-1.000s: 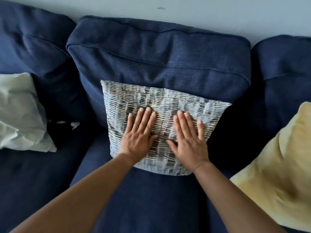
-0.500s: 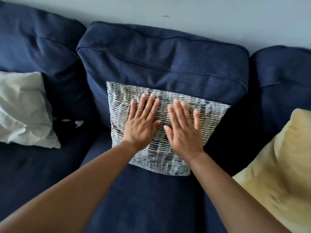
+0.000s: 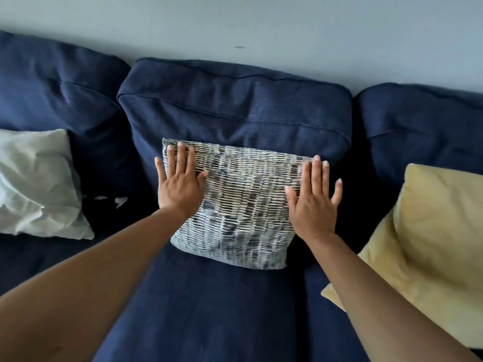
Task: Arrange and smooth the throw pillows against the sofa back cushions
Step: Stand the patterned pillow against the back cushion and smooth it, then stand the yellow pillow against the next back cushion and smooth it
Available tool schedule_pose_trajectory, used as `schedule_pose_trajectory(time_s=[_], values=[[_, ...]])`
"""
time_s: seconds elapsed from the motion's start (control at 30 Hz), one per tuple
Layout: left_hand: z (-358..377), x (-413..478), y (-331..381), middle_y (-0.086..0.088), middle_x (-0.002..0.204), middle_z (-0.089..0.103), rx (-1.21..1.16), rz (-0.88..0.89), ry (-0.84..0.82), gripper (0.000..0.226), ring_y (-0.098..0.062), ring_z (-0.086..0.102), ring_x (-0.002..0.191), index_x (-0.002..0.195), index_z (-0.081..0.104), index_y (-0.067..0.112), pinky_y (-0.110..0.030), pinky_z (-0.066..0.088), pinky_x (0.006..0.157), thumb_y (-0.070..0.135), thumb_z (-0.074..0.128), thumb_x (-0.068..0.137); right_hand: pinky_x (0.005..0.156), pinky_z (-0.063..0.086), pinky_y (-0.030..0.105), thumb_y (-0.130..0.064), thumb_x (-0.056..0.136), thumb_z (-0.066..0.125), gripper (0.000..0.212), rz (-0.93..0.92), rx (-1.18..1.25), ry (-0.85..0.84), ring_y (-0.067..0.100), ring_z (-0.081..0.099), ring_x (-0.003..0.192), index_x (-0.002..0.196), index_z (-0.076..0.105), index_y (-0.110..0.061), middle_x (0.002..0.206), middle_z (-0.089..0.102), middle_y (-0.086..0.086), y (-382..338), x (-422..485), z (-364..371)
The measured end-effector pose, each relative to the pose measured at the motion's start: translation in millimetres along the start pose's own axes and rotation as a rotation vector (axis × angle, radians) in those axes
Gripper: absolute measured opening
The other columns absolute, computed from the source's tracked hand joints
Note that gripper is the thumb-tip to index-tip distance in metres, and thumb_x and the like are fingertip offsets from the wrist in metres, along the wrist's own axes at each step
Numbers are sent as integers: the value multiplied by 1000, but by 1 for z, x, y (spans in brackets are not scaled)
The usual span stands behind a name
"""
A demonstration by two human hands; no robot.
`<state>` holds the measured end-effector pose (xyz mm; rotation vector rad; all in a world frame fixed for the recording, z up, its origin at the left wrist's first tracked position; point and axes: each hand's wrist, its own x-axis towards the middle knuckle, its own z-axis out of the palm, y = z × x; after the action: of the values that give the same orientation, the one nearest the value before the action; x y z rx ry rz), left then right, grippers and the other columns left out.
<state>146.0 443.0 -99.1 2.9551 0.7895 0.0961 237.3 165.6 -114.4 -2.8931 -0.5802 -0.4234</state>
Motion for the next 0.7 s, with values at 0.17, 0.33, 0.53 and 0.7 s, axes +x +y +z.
schedule_pose_trajectory(time_s=[0.17,0.33,0.53,0.7], values=[[-36,-49,44,-8,170,5,-358,52,35,64,-25,0,156,162,19,21,-46,2,125,48,33,106,109,29,57,-43,103,38,57,93,173,89,35,32,149,149,45,-11,163,30,17,7,-29,-51],[-63,-113,93,-6,160,36,-517,180,33,50,-29,34,145,151,44,23,-49,32,114,35,49,103,105,29,48,-37,101,46,47,166,200,127,32,49,137,140,57,-12,155,45,14,41,-77,-97],[-82,-157,179,-2,152,46,-565,306,-47,49,-24,41,140,150,46,21,-45,34,113,34,49,103,105,29,50,-35,101,37,48,341,167,66,32,49,134,141,54,-15,148,52,13,118,-124,-140],[-82,-180,253,-2,153,45,-583,347,-130,53,-24,44,137,154,39,25,-46,37,111,42,44,104,107,23,46,-31,105,39,40,501,208,89,24,44,137,142,52,-20,149,50,4,195,-147,-157]])
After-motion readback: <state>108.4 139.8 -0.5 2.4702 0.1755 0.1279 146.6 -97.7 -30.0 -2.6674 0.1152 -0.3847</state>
